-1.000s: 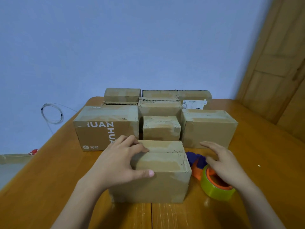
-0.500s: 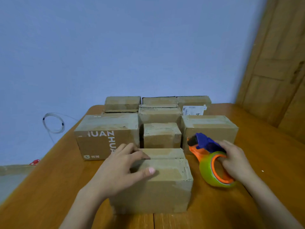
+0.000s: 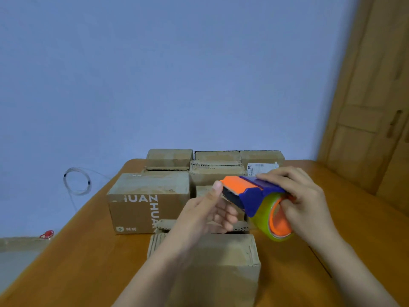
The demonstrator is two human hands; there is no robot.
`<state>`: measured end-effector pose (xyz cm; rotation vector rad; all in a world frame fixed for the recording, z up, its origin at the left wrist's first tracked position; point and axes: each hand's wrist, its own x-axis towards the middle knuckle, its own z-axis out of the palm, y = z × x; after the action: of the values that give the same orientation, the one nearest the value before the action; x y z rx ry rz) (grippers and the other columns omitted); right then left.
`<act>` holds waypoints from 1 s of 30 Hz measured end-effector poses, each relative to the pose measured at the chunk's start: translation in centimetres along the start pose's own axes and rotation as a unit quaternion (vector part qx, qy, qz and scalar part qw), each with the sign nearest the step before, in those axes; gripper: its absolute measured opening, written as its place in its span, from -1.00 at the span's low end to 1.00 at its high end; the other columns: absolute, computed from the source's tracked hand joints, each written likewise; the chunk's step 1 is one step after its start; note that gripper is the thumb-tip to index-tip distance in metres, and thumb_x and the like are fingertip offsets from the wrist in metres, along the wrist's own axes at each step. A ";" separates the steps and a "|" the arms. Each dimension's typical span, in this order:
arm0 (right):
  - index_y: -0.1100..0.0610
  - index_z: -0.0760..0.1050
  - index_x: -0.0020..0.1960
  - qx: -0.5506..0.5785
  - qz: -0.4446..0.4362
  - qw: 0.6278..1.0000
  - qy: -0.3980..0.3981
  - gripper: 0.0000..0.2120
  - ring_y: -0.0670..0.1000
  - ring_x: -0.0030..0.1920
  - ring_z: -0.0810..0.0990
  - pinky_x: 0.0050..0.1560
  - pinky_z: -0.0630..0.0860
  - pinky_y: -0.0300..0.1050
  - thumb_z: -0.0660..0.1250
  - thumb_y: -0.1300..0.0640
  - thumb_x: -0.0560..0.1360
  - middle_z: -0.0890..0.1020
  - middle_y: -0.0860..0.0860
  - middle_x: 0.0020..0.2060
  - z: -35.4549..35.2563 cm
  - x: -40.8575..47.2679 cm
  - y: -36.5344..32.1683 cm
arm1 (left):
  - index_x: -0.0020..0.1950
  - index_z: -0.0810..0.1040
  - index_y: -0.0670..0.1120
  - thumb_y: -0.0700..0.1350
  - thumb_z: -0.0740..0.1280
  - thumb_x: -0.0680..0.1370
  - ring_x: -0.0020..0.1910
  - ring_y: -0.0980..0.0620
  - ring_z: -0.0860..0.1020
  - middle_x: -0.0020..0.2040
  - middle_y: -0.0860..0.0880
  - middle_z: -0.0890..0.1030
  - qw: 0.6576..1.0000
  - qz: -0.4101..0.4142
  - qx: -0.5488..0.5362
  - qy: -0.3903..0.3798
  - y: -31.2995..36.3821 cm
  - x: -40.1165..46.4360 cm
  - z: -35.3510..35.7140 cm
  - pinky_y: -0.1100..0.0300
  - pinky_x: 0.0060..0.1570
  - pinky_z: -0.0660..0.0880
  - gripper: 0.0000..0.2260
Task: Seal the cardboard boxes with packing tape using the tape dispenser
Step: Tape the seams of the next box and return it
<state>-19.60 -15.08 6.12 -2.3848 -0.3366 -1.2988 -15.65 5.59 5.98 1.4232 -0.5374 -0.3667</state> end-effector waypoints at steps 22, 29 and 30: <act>-0.06 0.29 0.39 -0.193 -0.250 0.939 -0.138 -0.27 0.22 -0.10 0.59 -0.33 0.53 -0.02 0.38 0.41 0.33 0.58 0.17 0.05 0.2 2.0 0.9 | -0.22 0.61 -0.17 -0.22 0.23 0.61 -0.27 0.03 0.62 -0.26 -0.11 0.67 0.977 -0.131 0.162 -0.043 2.5 0.6 -5.6 0.19 -0.18 0.55 -0.74; -0.06 0.34 0.38 -0.235 -0.213 0.934 -0.163 -0.10 0.12 -0.08 0.46 -0.22 0.43 -0.08 0.51 0.46 0.15 0.55 0.17 0.00 -3.6 -0.4 5.0 | -0.27 0.59 -0.16 -0.08 0.36 0.50 -0.26 -0.05 0.65 -0.27 -0.16 0.66 0.969 -0.129 0.209 0.001 2.4 -0.6 -11.1 0.14 -0.16 0.56 -0.80; -0.05 0.35 0.37 -0.242 -0.200 0.934 -0.171 -0.09 0.10 -0.06 0.43 -0.22 0.46 -0.06 0.54 0.44 0.13 0.55 0.18 0.01 -4.3 -0.9 5.7 | -0.27 0.59 -0.16 0.01 0.42 0.43 -0.26 -0.06 0.65 -0.25 -0.18 0.65 0.968 -0.133 0.210 0.004 2.3 -1.1 -11.9 0.17 -0.19 0.56 -0.76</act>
<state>-21.06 -22.14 6.15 -3.0971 -0.7058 -1.2290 -10.14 16.40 7.38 1.9166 -0.4313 -0.4787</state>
